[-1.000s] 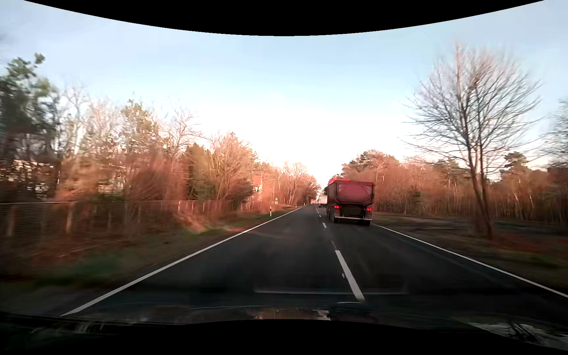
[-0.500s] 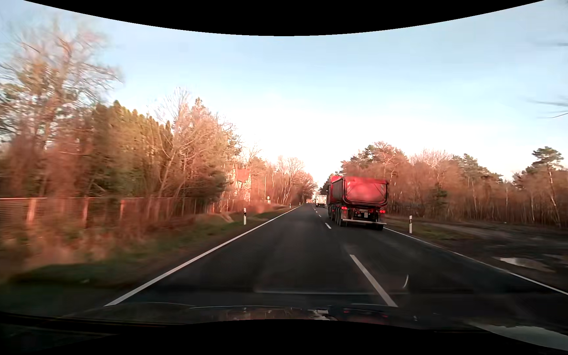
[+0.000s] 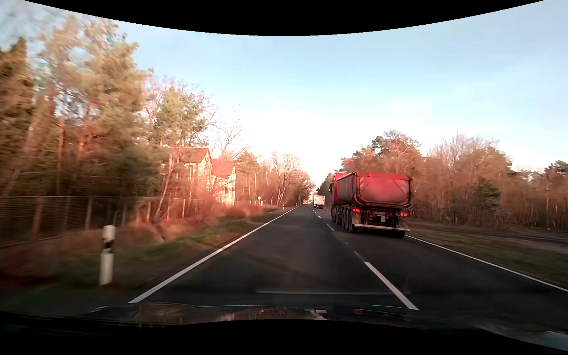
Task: Follow the waypoints while adhering to traffic rules and regulations
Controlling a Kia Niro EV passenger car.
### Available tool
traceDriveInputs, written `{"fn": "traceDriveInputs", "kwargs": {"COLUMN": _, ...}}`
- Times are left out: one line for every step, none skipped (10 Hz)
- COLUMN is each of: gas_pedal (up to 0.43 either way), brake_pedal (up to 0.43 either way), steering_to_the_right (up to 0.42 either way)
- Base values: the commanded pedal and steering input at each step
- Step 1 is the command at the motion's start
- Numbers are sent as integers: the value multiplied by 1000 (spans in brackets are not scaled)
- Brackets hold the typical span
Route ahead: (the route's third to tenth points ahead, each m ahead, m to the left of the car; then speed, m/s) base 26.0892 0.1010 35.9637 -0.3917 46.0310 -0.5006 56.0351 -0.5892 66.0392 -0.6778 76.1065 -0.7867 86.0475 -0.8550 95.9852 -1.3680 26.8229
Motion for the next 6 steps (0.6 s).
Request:
{"fn": "traceDriveInputs", "kwargs": {"gas_pedal": 740, "brake_pedal": 0, "steering_to_the_right": 0}}
{"fn": "traceDriveInputs", "kwargs": {"gas_pedal": 740, "brake_pedal": 0, "steering_to_the_right": 1}}
{"fn": "traceDriveInputs", "kwargs": {"gas_pedal": 740, "brake_pedal": 0, "steering_to_the_right": 3}}
{"fn": "traceDriveInputs", "kwargs": {"gas_pedal": 740, "brake_pedal": 0, "steering_to_the_right": 3}}
{"fn": "traceDriveInputs", "kwargs": {"gas_pedal": 740, "brake_pedal": 0, "steering_to_the_right": 2}}
{"fn": "traceDriveInputs", "kwargs": {"gas_pedal": 740, "brake_pedal": 0, "steering_to_the_right": 3}}
